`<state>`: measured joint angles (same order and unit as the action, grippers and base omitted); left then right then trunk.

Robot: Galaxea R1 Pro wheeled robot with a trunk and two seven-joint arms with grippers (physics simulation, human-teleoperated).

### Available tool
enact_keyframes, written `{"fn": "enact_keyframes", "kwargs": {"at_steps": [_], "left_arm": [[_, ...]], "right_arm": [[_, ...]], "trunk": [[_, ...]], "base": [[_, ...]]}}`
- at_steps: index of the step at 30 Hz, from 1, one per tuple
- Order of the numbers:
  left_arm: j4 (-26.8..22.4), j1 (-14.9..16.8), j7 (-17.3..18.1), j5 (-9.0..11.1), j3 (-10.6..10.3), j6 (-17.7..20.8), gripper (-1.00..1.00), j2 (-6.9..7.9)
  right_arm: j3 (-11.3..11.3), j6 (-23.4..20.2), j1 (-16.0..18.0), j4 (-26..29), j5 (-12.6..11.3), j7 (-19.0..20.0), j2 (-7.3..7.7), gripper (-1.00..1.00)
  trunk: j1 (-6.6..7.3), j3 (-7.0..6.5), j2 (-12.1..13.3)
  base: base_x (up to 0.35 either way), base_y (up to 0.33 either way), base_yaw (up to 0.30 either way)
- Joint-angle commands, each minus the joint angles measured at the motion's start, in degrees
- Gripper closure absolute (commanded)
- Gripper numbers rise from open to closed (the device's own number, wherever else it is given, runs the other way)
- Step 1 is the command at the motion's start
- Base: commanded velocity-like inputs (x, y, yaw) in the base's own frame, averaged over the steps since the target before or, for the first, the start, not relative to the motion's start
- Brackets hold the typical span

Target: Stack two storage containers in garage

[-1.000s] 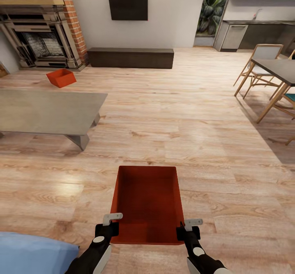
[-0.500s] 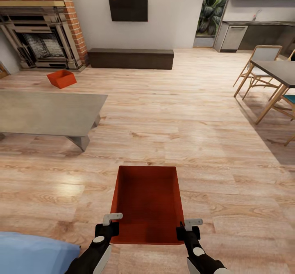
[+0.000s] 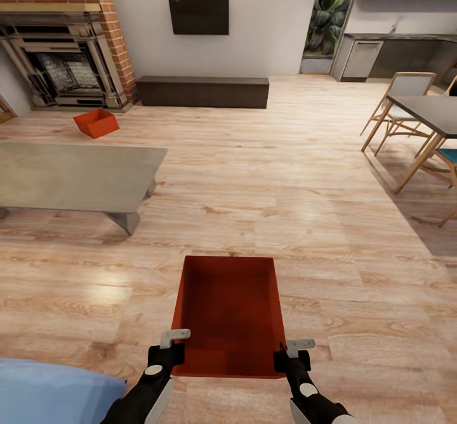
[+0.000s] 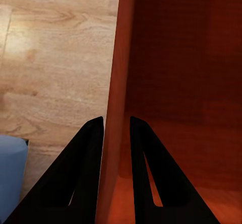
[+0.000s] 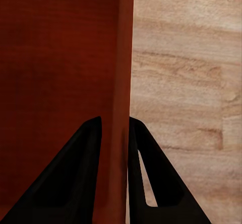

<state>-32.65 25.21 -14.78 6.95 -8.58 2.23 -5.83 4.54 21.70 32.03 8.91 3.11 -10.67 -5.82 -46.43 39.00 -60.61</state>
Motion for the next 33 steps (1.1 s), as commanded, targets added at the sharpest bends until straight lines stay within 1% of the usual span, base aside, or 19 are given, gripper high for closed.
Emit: {"fn": "enact_keyframes", "kwargs": {"at_steps": [1,6,25,28,33], "left_arm": [[0.0,0.0,-1.1,0.4,-0.1,0.3,1.0,0.3],[0.0,0.0,-1.1,0.4,-0.1,0.3,1.0,0.3],[0.0,0.0,-1.1,0.4,0.0,0.4,1.0,0.29],[0.0,0.0,-1.1,0.3,-0.1,0.5,1.0,0.23],[0.0,0.0,-1.2,0.3,-0.1,0.5,1.0,0.24]], "right_arm": [[-1.0,0.3,0.1,0.1,-0.1,-0.8,0.11,1.0],[-0.9,0.4,0.1,0.1,-0.1,-0.8,0.11,1.0],[-0.9,0.4,0.1,0.1,-0.1,-0.9,0.11,1.0],[-0.9,0.4,0.1,0.1,-0.4,-0.9,0.09,1.0],[-0.9,0.4,0.1,0.1,-0.4,-0.9,0.04,1.0]], "trunk": [[0.22,-0.15,0.4],[1.32,-1.05,2.4],[1.32,-1.05,2.4],[1.32,-1.05,2.4],[1.32,-1.28,2.4]], "base": [[0.0,0.0,0.0],[0.0,0.0,0.0],[0.0,0.0,0.0],[0.0,0.0,0.0],[0.0,0.0,0.0]]}}
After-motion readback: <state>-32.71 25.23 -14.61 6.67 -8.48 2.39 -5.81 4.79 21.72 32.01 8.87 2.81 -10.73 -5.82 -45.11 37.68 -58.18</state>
